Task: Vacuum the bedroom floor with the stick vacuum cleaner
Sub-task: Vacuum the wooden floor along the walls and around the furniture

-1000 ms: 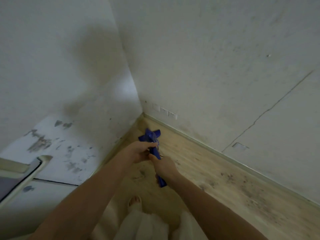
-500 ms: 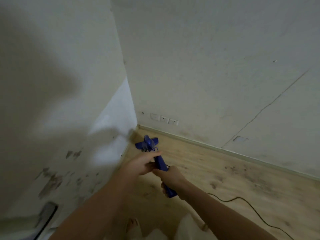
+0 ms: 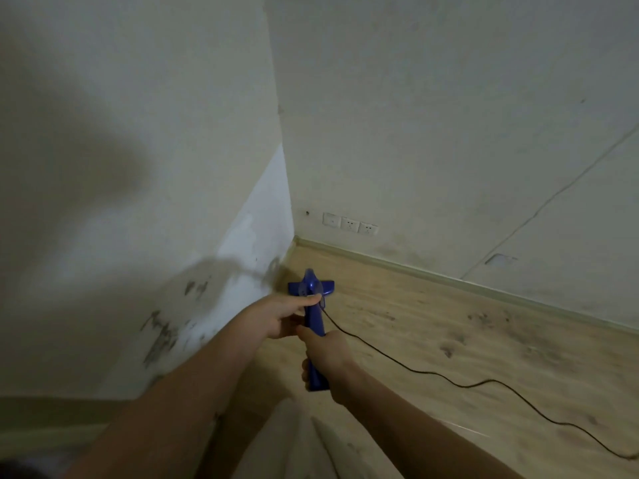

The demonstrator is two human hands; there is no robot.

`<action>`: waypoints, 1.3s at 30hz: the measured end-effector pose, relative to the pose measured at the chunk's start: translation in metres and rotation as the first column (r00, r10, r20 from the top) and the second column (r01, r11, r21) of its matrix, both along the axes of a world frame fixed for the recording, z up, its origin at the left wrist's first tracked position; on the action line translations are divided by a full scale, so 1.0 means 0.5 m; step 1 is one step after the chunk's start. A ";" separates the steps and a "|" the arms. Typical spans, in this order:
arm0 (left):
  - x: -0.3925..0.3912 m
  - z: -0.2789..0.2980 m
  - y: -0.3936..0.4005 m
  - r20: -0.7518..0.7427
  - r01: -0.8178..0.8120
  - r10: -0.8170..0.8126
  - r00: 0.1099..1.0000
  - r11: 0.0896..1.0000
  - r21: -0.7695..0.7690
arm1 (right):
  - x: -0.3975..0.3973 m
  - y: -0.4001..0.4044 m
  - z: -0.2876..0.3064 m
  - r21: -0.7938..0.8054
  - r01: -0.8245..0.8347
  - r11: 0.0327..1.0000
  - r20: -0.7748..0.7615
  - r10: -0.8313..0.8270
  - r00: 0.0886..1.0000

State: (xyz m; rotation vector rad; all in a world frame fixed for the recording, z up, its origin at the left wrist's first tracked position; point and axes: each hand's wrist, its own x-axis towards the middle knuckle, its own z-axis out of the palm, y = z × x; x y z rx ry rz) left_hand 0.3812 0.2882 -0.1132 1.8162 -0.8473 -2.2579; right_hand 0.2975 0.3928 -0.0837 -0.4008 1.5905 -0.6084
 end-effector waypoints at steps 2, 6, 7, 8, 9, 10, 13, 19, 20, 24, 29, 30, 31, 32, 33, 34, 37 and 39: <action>-0.011 0.008 0.017 0.005 0.018 -0.018 1.000 1.000 0.002 | -0.017 0.018 0.010 -0.006 -0.014 1.000 0.024 0.014 1.000; -0.029 0.009 0.034 0.020 0.040 -0.041 0.999 0.999 0.031 | -0.043 0.038 0.019 0.016 -0.074 0.997 0.011 0.074 0.997; -0.031 0.011 0.031 0.010 0.038 -0.038 0.999 0.999 0.039 | -0.047 0.034 0.020 0.023 -0.095 0.995 -0.012 0.095 0.995; -0.030 0.012 0.025 0.001 0.030 -0.030 1.000 0.999 0.041 | -0.049 0.026 0.020 0.028 -0.109 0.994 -0.036 0.110 0.993; -0.027 0.015 0.019 -0.007 0.019 -0.018 1.000 0.999 0.047 | -0.048 0.017 0.019 0.029 -0.120 0.992 -0.055 0.122 0.991; -0.021 0.017 0.011 -0.013 0.018 -0.017 1.000 0.998 0.054 | -0.042 0.007 0.017 0.029 -0.128 0.991 -0.066 0.129 0.989; 0.009 0.017 -0.027 -0.011 0.069 -0.069 0.998 0.995 0.067 | -0.001 -0.022 0.008 0.048 -0.094 0.994 -0.070 0.097 0.993; 0.074 0.014 -0.126 0.017 0.212 -0.214 0.977 0.973 0.087 | 0.101 -0.083 0.008 0.003 0.098 0.995 0.004 -0.098 0.995; 0.081 0.011 -0.133 0.009 0.236 -0.238 0.971 0.967 0.092 | 0.114 -0.087 0.006 0.005 0.119 0.993 0.010 -0.119 0.993; 0.106 -0.008 -0.151 0.009 0.307 -0.308 0.951 0.951 0.040 | 0.163 -0.102 -0.011 0.031 0.241 0.970 -0.009 -0.240 0.971; 0.133 -0.026 -0.187 -0.017 0.285 -0.285 0.958 0.959 -0.005 | 0.205 -0.151 -0.034 0.044 0.322 0.946 -0.052 -0.320 0.946; 0.136 -0.030 -0.198 -0.020 0.281 -0.281 0.959 0.960 -0.008 | 0.211 -0.165 -0.042 0.042 0.330 0.943 -0.061 -0.327 0.943; 0.138 -0.033 -0.210 -0.021 0.282 -0.282 0.959 0.959 -0.012 | 0.217 -0.179 -0.049 0.035 0.336 0.941 -0.064 -0.333 0.941; 0.138 -0.039 -0.222 -0.017 0.286 -0.286 0.958 0.958 -0.016 | 0.223 -0.193 -0.057 0.026 0.348 0.937 -0.061 -0.346 0.936; 0.139 -0.044 -0.234 -0.012 0.287 -0.287 0.958 0.958 -0.017 | 0.229 -0.207 -0.063 0.018 0.369 0.929 -0.049 -0.367 0.929; 0.139 -0.049 -0.246 -0.009 0.283 -0.283 0.959 0.959 -0.017 | 0.237 -0.221 -0.069 0.015 0.403 0.915 -0.026 -0.403 0.915; 0.153 -0.057 -0.290 -0.001 0.255 -0.255 0.967 0.967 -0.012 | 0.267 -0.266 -0.067 0.021 0.493 0.870 0.074 -0.493 0.867; 0.179 -0.063 -0.316 -0.001 0.242 -0.242 0.970 0.970 -0.007 | 0.291 -0.290 -0.056 0.018 0.488 0.873 0.081 -0.488 0.869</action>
